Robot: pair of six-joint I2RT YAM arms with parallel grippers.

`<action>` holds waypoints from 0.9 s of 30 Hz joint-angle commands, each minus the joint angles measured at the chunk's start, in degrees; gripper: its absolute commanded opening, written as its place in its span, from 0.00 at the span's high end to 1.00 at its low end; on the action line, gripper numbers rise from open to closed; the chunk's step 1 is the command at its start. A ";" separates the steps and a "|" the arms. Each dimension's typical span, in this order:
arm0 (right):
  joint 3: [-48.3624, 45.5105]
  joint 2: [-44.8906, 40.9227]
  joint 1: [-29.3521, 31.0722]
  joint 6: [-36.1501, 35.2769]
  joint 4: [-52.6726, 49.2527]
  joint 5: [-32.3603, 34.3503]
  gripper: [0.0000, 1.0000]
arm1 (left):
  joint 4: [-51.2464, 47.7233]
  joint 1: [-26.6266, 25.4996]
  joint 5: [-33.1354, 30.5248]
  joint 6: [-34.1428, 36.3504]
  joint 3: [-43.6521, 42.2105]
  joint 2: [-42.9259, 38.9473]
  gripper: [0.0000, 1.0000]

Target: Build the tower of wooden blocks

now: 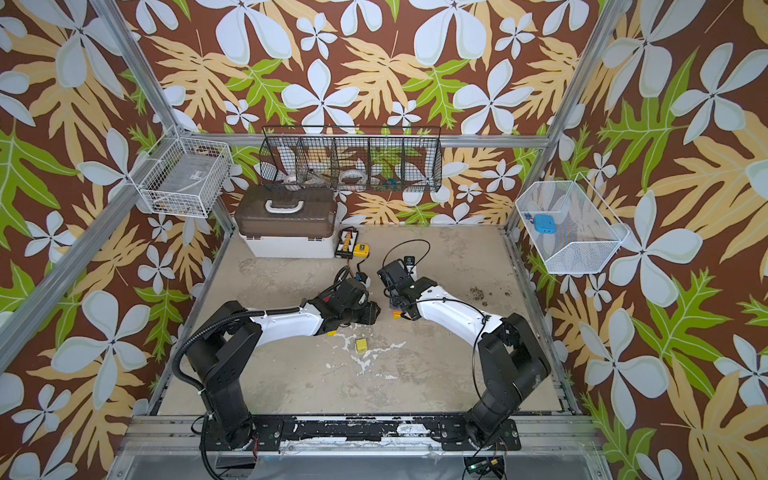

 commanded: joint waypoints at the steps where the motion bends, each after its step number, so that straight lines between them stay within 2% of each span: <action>1: -0.09 0.66 -0.06 0.48 -0.56 0.26 0.59 | -1.04 -0.07 0.19 0.68 0.65 0.42 0.41; 27: -0.14 1.74 -0.02 0.95 -0.20 -0.70 0.60 | -1.47 -0.07 0.27 0.98 2.26 2.26 0.42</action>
